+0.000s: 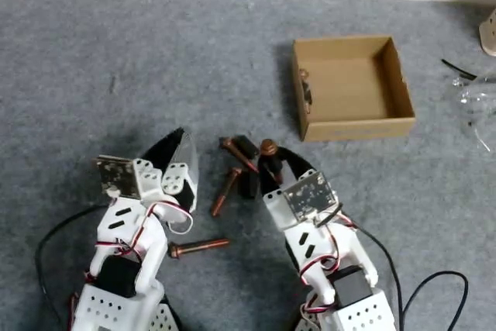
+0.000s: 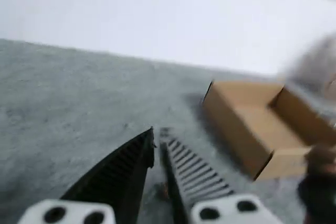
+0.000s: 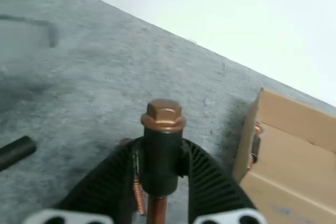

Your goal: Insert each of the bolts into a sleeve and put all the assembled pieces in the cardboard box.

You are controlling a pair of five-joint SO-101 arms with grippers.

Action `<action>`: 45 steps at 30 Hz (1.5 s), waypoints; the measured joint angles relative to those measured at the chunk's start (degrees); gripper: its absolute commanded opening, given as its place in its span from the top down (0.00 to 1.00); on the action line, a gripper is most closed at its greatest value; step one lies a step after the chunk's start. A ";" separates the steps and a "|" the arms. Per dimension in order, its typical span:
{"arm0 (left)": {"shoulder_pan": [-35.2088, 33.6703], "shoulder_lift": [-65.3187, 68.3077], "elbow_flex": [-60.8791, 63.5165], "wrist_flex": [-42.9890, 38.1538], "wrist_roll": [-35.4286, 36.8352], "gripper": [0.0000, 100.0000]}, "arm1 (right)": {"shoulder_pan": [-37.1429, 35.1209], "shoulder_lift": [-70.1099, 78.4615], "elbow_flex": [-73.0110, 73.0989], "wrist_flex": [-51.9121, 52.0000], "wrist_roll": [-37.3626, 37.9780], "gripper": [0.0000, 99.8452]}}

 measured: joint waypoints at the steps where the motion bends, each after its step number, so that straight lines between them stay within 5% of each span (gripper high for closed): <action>1: -0.09 0.00 0.00 1.49 -0.88 1.00 | 0.53 0.00 0.00 0.00 0.00 1.00; 11: -14.15 0.00 0.00 13.54 -14.42 0.99 | 6.68 0.00 0.00 0.09 0.00 1.00; 22: -19.34 0.00 0.00 18.29 -28.75 0.99 | 6.95 0.00 0.00 2.64 0.00 1.00; 45: -21.27 0.00 0.00 18.90 -30.24 0.99 | 14.24 6.42 -7.47 2.90 4.04 1.00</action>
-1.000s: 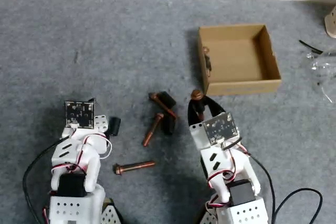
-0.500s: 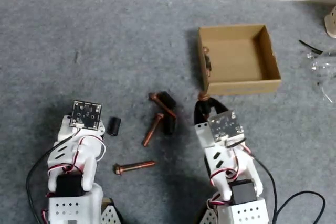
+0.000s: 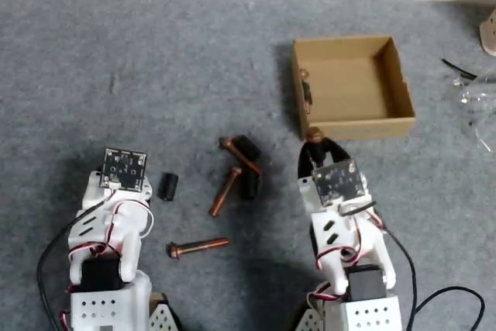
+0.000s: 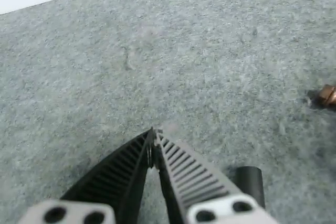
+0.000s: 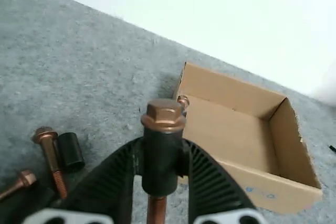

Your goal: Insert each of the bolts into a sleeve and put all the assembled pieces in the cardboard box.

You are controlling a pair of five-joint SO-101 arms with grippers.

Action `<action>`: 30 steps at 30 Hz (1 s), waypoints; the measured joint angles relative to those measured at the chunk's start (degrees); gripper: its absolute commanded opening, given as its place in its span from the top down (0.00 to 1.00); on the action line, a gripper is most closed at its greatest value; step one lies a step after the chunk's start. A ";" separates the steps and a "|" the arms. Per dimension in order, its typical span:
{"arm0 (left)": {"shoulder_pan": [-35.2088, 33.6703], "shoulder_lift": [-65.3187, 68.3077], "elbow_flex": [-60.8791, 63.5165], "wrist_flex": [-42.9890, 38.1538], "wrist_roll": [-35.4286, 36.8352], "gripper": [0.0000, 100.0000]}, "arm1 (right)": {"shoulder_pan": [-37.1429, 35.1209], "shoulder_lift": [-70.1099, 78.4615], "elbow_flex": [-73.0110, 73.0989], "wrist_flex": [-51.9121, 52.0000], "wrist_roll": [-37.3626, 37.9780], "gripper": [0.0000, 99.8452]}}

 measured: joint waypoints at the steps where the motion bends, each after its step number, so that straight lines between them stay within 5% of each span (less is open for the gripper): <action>1: 0.00 0.00 0.00 0.00 0.00 0.99 | 0.00 2.81 -1.93 0.00 0.00 1.00; 18: 0.00 0.00 0.00 0.00 0.00 0.99 | 7.03 80.79 -63.30 -0.09 0.09 1.00; 30: 0.00 0.00 0.00 0.00 0.00 0.99 | 8.44 119.38 -106.73 22.68 -4.66 1.00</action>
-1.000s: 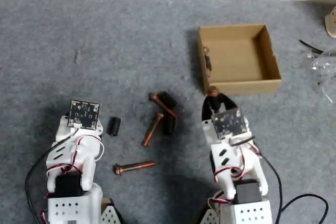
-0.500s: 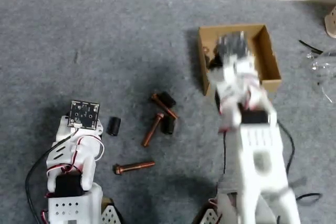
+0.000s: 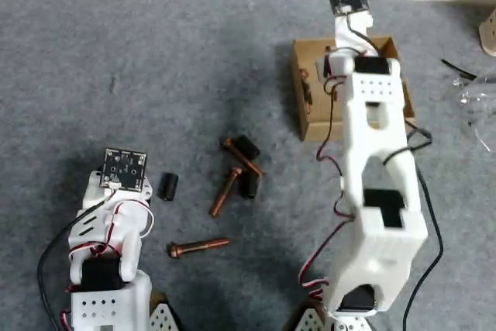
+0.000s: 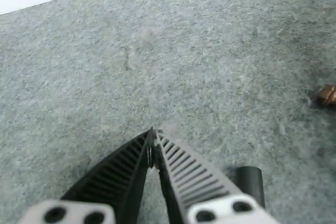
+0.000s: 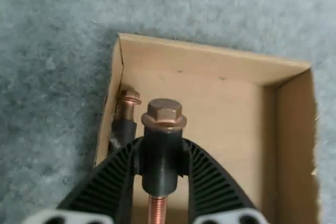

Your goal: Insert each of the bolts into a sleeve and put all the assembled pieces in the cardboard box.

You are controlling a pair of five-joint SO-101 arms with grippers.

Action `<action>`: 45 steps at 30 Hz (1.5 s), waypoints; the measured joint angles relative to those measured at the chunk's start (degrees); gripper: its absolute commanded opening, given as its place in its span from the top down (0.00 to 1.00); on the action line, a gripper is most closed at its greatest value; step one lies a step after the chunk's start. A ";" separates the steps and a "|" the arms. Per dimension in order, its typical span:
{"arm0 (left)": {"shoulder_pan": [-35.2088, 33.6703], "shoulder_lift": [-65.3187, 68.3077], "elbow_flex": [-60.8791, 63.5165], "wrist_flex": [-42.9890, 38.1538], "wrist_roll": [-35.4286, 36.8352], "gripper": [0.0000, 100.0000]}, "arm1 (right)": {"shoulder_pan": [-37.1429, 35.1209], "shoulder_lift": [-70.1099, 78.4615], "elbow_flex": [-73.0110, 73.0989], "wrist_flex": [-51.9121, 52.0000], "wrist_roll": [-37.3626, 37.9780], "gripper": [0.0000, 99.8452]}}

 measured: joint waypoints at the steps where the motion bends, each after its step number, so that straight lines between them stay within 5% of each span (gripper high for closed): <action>1: 0.00 0.00 0.00 0.00 0.00 0.99 | 0.09 1.76 -2.29 1.32 -1.05 1.00; 11: 0.00 0.00 0.00 0.00 0.00 0.99 | 0.00 11.69 -14.77 10.55 -2.73 0.97; 19: 0.00 0.00 0.00 0.00 -0.09 0.99 | 0.09 11.69 -15.82 15.38 -2.73 0.70; 30: 0.00 0.00 0.00 -0.53 -0.09 0.99 | -0.18 11.69 -17.85 24.62 -2.73 0.70; 45: 0.00 0.00 0.00 -0.53 -0.09 0.99 | -20.48 -9.85 -20.66 46.68 -2.73 0.70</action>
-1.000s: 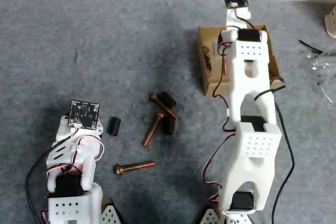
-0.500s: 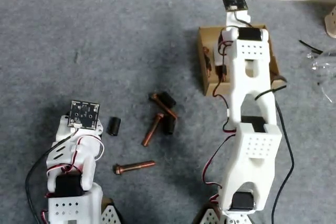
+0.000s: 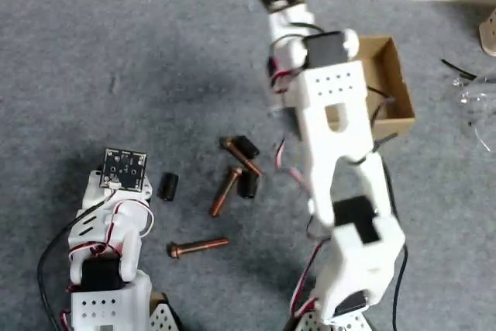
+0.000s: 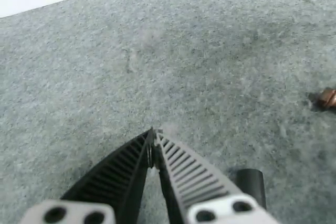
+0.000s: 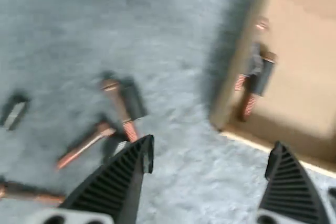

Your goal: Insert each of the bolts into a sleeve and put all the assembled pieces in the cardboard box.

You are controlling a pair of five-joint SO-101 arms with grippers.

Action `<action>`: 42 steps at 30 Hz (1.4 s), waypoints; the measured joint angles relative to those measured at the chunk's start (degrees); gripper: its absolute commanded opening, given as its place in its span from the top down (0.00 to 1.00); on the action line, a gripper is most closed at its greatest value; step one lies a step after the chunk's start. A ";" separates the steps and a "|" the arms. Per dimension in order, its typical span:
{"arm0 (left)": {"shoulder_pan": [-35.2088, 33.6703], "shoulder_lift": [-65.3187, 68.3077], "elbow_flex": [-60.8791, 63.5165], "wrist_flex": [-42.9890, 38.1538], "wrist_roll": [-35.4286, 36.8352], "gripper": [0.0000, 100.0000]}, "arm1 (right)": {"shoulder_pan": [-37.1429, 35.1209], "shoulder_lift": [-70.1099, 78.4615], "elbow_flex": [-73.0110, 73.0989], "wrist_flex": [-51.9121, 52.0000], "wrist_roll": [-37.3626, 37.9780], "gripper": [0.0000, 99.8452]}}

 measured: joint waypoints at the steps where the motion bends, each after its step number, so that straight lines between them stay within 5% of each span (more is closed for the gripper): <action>1: 0.00 0.00 0.00 0.00 0.00 0.99 | -1.49 -1.76 0.00 0.00 0.00 0.70; 10: 0.00 0.00 0.00 0.00 0.00 0.99 | -10.02 -8.44 13.54 -0.09 2.46 0.70; 27: 0.00 0.00 0.00 0.00 -0.09 0.99 | -10.99 -8.44 49.14 -36.84 7.56 0.70; 42: 0.00 0.00 0.00 0.00 -0.09 0.99 | -11.08 1.85 48.88 -41.23 8.26 0.70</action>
